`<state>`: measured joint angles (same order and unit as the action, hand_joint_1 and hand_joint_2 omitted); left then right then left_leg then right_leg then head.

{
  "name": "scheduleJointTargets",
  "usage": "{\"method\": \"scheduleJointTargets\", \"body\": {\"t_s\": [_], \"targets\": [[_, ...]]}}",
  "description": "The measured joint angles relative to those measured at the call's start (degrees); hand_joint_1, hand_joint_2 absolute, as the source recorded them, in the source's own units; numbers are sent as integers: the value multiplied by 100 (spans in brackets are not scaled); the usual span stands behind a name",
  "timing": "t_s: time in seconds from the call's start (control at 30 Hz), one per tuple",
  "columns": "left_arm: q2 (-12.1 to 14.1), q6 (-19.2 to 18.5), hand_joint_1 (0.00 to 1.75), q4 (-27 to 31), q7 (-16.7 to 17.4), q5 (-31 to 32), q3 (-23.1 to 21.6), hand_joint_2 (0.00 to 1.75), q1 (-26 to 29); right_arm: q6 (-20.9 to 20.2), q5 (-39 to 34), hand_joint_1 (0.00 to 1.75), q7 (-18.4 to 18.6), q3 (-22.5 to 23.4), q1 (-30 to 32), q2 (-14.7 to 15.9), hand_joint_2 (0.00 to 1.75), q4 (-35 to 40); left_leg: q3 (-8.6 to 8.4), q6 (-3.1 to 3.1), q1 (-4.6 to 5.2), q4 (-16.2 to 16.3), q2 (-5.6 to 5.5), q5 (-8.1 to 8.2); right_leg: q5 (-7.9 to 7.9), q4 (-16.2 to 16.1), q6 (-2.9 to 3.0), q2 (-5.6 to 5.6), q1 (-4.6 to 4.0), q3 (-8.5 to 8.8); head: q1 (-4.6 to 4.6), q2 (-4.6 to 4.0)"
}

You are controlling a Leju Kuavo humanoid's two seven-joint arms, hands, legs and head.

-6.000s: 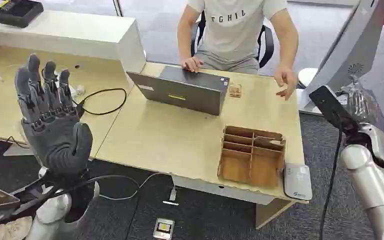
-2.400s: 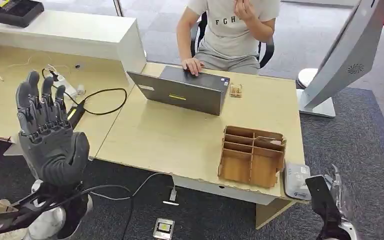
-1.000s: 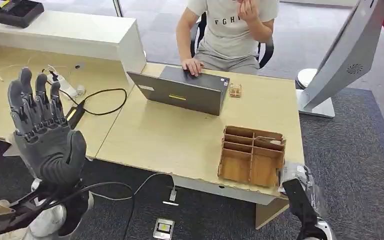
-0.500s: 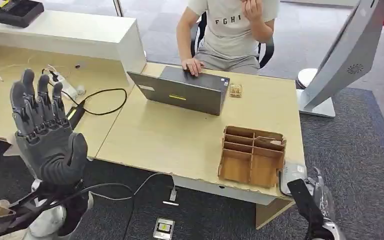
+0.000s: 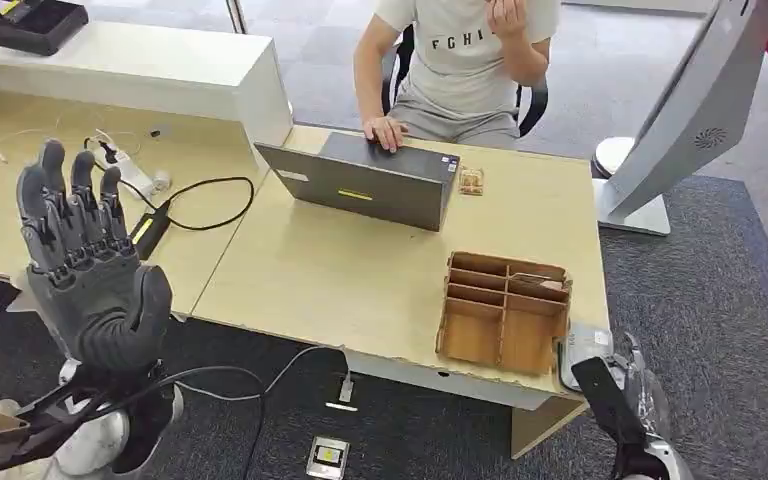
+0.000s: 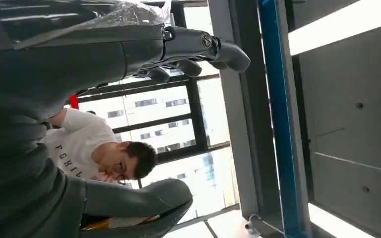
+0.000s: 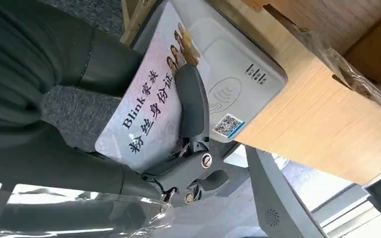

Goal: Pass the card to the sensor for recognition and then transmit it.

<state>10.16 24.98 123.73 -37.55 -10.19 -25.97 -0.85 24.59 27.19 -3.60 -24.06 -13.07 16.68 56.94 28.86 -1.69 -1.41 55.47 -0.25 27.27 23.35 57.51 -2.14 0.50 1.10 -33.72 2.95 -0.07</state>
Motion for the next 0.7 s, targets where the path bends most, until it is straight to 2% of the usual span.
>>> {"method": "scheduleJointTargets", "body": {"t_s": [0.23,0.4,0.57,0.7], "targets": [[-7,-109,0,-28,-7,-48,-2,175,-41,28,59,175,-46,2,4,2,175,50,0,0,0,0,0,0,0,0,0,0,0,-1,0,0],[-33,-197,0,-79,-31,-70,-2,175,-129,9,400,175,125,48,-83,79,175,346,6,0,1,0,2,0,-2,0,-1,0,1,-1,2,0],[-48,-201,0,-92,-33,-70,-2,175,-154,-168,843,175,365,162,-690,260,175,704,-2,2,4,4,10,-3,-8,0,-7,7,5,-2,0,0],[-50,-192,0,-94,-35,-70,-4,175,-161,-267,1008,175,417,234,-1128,382,175,841,0,3,8,5,9,-5,-9,0,-8,6,5,-3,0,0]]}}
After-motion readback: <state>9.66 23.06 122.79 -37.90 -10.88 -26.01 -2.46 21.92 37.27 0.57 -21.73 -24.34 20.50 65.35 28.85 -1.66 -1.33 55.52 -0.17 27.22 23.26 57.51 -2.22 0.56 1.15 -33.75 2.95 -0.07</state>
